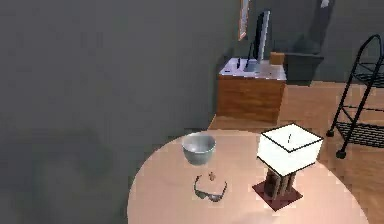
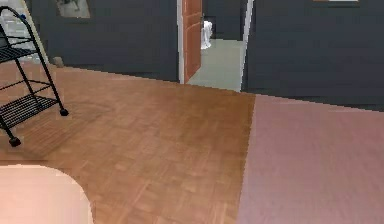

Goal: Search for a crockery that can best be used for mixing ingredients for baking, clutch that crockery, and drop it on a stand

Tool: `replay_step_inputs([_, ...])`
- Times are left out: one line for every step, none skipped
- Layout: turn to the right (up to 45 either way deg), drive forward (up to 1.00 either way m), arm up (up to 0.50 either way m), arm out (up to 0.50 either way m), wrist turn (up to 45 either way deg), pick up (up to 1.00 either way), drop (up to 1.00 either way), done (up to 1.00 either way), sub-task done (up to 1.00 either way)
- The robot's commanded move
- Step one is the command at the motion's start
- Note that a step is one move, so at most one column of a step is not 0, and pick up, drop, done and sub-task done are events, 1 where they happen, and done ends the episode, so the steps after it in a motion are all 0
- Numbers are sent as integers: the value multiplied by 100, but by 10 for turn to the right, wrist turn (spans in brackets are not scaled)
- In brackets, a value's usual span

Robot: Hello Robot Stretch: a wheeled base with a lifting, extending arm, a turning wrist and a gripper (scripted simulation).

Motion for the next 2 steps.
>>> replay_step_inputs([-450, 0, 0, 0, 0, 0, 0, 0, 0])
replay_step_inputs([-390, 0, 0, 0, 0, 0, 0, 0, 0])
